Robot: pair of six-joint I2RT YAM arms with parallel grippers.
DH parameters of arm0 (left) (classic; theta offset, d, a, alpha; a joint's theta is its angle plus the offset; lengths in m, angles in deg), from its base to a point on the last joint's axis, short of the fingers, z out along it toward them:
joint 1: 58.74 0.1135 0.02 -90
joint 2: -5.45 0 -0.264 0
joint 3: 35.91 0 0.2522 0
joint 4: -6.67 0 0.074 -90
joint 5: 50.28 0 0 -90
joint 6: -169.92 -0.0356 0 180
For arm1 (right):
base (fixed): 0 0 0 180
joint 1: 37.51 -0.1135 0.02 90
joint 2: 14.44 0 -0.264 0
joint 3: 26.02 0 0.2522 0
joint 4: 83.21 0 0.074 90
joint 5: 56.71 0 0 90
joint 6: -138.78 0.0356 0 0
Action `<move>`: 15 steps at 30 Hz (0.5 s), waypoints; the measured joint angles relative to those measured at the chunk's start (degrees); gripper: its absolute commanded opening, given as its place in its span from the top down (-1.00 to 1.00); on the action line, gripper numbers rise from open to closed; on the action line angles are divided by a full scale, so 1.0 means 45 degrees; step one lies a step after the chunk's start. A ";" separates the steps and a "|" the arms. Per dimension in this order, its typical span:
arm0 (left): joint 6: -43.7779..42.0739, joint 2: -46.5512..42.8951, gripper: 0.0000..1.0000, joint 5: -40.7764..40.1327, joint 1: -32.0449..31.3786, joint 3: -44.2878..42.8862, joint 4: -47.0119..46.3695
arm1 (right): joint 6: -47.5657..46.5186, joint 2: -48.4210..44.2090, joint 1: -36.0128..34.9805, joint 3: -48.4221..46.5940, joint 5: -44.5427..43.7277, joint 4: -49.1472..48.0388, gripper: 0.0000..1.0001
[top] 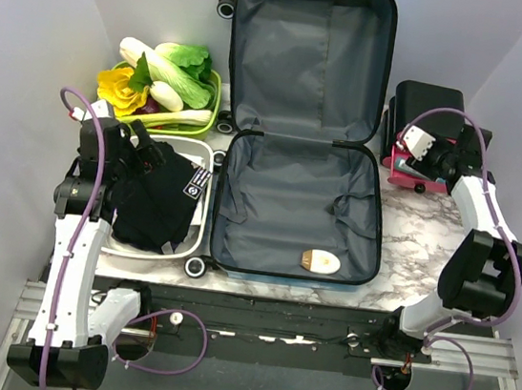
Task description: Open, take out, and arrange the luggage
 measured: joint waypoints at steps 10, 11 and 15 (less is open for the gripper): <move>0.0010 -0.0180 -0.98 0.0889 0.0000 0.0811 -0.0695 | 0.2973 -0.2341 -0.0005 0.0733 0.1851 -0.0180 -1.00; 0.0029 -0.0238 -0.97 0.0981 0.0000 0.0962 -0.0831 | 0.3560 -0.2647 -0.0005 0.0942 0.2006 -0.0442 -1.00; 0.0102 -0.0403 -0.97 0.1370 0.0000 0.1389 -0.1117 | 0.6577 -0.3424 -0.0005 0.1321 0.2098 -0.1574 -1.00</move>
